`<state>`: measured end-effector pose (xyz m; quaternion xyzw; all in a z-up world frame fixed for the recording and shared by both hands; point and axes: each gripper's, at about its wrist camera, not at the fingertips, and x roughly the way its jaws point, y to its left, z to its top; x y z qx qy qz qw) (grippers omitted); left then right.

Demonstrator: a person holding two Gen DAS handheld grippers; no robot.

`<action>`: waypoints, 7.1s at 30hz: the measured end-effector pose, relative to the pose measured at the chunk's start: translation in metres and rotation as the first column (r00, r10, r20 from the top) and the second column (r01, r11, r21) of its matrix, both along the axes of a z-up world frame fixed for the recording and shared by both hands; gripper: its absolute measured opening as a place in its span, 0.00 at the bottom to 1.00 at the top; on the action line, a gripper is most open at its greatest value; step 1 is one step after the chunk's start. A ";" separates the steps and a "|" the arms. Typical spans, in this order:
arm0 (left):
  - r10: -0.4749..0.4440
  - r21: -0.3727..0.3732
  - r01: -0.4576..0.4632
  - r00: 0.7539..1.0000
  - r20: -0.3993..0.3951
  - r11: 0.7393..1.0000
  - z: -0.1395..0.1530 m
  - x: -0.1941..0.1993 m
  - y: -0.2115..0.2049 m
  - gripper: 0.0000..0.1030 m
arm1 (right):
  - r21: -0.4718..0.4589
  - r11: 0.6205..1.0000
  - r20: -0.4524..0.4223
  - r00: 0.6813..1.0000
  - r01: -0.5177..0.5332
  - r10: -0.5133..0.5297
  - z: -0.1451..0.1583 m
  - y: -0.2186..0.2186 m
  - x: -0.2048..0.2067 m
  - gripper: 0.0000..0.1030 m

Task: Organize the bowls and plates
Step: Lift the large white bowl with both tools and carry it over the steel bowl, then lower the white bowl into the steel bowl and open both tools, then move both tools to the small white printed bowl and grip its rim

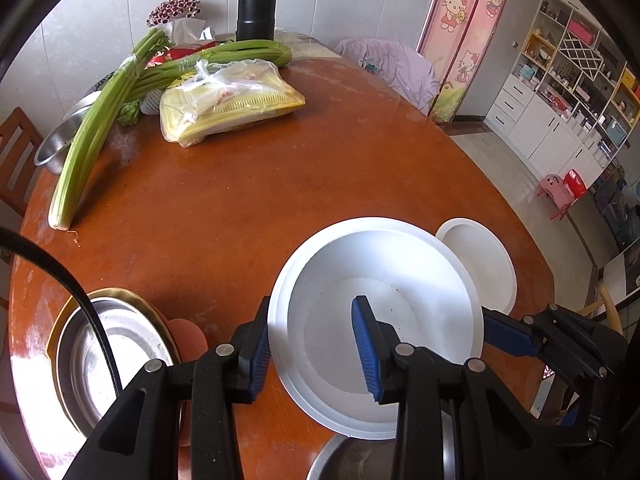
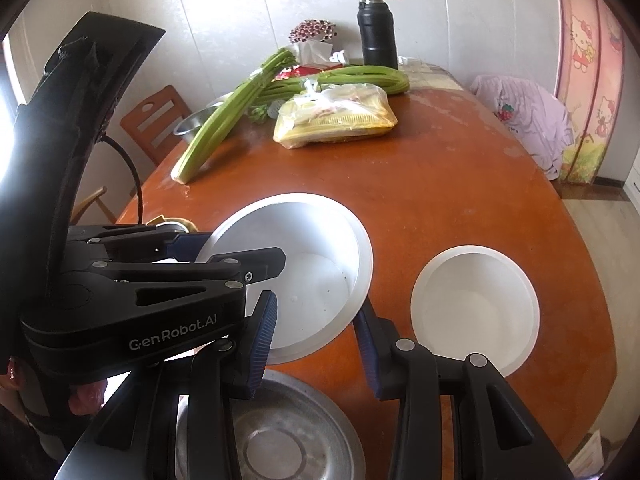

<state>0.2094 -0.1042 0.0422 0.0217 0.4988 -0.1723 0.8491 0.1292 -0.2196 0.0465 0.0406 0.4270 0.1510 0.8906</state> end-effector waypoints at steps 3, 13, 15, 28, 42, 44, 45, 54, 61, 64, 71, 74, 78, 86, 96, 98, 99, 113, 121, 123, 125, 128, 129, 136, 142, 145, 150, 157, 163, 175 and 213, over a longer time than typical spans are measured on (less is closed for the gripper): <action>0.001 0.003 -0.001 1.000 0.009 1.000 0.004 -0.006 -0.001 0.37 | -0.006 1.000 0.009 1.000 -0.005 0.005 0.003 0.000 -0.005 0.40; 0.006 0.002 -0.006 0.999 0.042 1.000 0.016 -0.026 -0.004 0.38 | -0.012 1.000 0.039 0.999 -0.014 0.015 0.015 -0.002 -0.026 0.40; 0.009 0.003 -0.009 0.999 0.045 1.000 0.018 -0.030 -0.004 0.38 | -0.014 1.000 0.044 0.999 -0.017 0.017 0.016 -0.003 -0.030 0.40; 0.029 -0.005 -0.028 0.995 0.096 1.000 0.035 -0.064 -0.005 0.38 | -0.014 0.999 0.088 0.996 -0.034 0.035 0.031 -0.006 -0.059 0.40; 0.066 -0.014 -0.065 0.988 0.141 0.998 0.045 -0.101 0.001 0.38 | -0.023 0.997 0.139 0.988 -0.071 0.074 0.040 -0.003 -0.093 0.40; 0.072 -0.016 -0.070 0.987 0.140 0.997 0.044 -0.104 0.002 0.38 | -0.025 0.997 0.141 0.987 -0.075 0.077 0.040 -0.002 -0.096 0.40; 0.072 -0.016 -0.070 0.987 0.142 0.997 0.044 -0.105 0.002 0.38 | -0.027 0.997 0.143 0.987 -0.075 0.079 0.040 -0.002 -0.098 0.40; 0.082 -0.013 -0.081 0.989 0.125 0.997 0.031 -0.115 0.003 0.38 | -0.031 0.995 0.124 0.988 -0.090 0.094 0.029 -0.001 -0.107 0.40; 0.089 -0.017 -0.088 0.991 0.095 0.996 0.016 -0.123 0.005 0.38 | -0.044 0.993 0.110 0.988 -0.106 0.110 0.018 0.003 -0.115 0.40; 0.092 -0.017 -0.091 0.992 0.090 0.996 0.013 -0.127 0.005 0.38 | -0.036 0.993 0.105 0.988 -0.110 0.113 0.015 0.001 -0.119 0.40; 0.091 0.001 -0.092 0.993 0.079 0.996 0.003 -0.136 0.000 0.38 | -0.036 0.992 0.087 0.988 -0.122 0.125 0.005 -0.001 -0.126 0.40; 0.089 0.012 -0.090 0.994 0.069 0.996 -0.004 -0.138 -0.003 0.38 | -0.032 0.992 0.069 0.990 -0.125 0.127 -0.001 -0.004 -0.128 0.40; 0.087 0.011 -0.087 0.995 0.049 0.996 -0.012 -0.141 -0.004 0.38 | -0.053 0.989 0.055 0.989 -0.135 0.138 -0.009 -0.003 -0.132 0.40; 0.107 0.026 -0.108 0.994 0.028 0.994 -0.021 -0.144 -0.003 0.38 | -0.072 0.985 0.049 0.985 -0.159 0.163 -0.017 0.001 -0.134 0.40; 0.112 0.041 -0.112 0.994 -0.007 0.993 -0.031 -0.143 -0.007 0.38 | -0.079 0.984 0.025 0.987 -0.158 0.161 -0.025 -0.001 -0.134 0.39; 0.114 0.042 -0.113 0.993 -0.013 0.993 -0.033 -0.142 -0.007 0.38 | -0.078 0.984 0.020 0.987 -0.160 0.162 -0.027 -0.001 -0.133 0.39; 0.117 0.040 -0.116 0.993 -0.015 0.992 -0.034 -0.142 -0.006 0.38 | -0.078 0.984 0.021 0.987 -0.160 0.162 -0.027 -0.001 -0.133 0.39; 0.130 0.035 -0.130 0.991 -0.016 0.991 -0.038 -0.138 -0.001 0.38 | -0.081 0.984 0.047 0.986 -0.158 0.162 -0.031 0.002 -0.127 0.39; 0.132 0.049 -0.130 0.991 -0.023 0.990 -0.043 -0.135 -0.003 0.38 | -0.099 0.983 0.039 0.987 -0.153 0.157 -0.038 0.004 -0.125 0.39; 0.134 0.050 -0.133 0.991 -0.015 0.990 -0.040 -0.135 -0.002 0.39 | -0.116 0.981 0.042 0.986 -0.154 0.160 -0.039 0.007 -0.125 0.39; 0.139 0.057 -0.138 0.990 -0.014 0.989 -0.040 -0.135 0.000 0.39 | -0.129 0.979 0.048 0.985 -0.160 0.167 -0.040 0.010 -0.127 0.39; 0.135 0.054 -0.134 0.991 -0.003 0.989 -0.036 -0.136 0.000 0.39 | -0.141 0.978 0.063 0.984 -0.154 0.164 -0.039 0.012 -0.128 0.39; 0.133 0.051 -0.132 0.991 0.000 0.990 -0.035 -0.136 0.001 0.39 | -0.146 0.978 0.070 0.984 -0.150 0.161 -0.038 0.012 -0.129 0.39; 0.117 0.030 -0.119 0.992 0.042 0.993 -0.020 -0.140 0.003 0.39 | -0.148 0.980 0.076 0.987 -0.132 0.144 -0.036 0.011 -0.124 0.39; 0.092 0.011 -0.093 0.993 0.079 0.996 -0.009 -0.143 0.005 0.39 | -0.149 0.985 0.084 0.991 -0.088 0.101 -0.039 0.006 -0.118 0.39; 0.091 0.005 -0.092 0.992 0.092 0.996 -0.005 -0.143 0.005 0.39 | -0.126 0.989 0.091 0.992 -0.075 0.087 -0.035 0.001 -0.118 0.39; 0.083 -0.003 -0.083 0.991 0.108 0.997 -0.001 -0.144 0.001 0.39 | -0.109 0.992 0.126 0.989 -0.060 0.073 -0.023 -0.011 -0.121 0.40; 0.076 0.008 -0.078 0.987 0.141 0.997 0.012 -0.140 -0.009 0.41 | -0.075 0.997 0.156 0.987 -0.034 0.045 -0.010 -0.030 -0.123 0.45; 0.059 0.005 -0.060 0.984 0.170 0.998 0.025 -0.133 -0.018 0.41 | -0.063 0.998 0.197 0.980 0.019 -0.006 0.004 -0.051 -0.124 0.45; -0.011 0.013 0.009 0.980 0.200 1.000 0.038 -0.108 -0.047 0.42 | -0.010 0.995 0.210 0.973 0.100 -0.095 0.023 -0.089 -0.111 0.48; -0.110 0.055 0.110 0.994 -0.006 0.992 -0.014 0.011 -0.118 0.45 | -0.031 0.969 0.041 0.969 0.246 -0.244 -0.011 -0.140 -0.010 0.54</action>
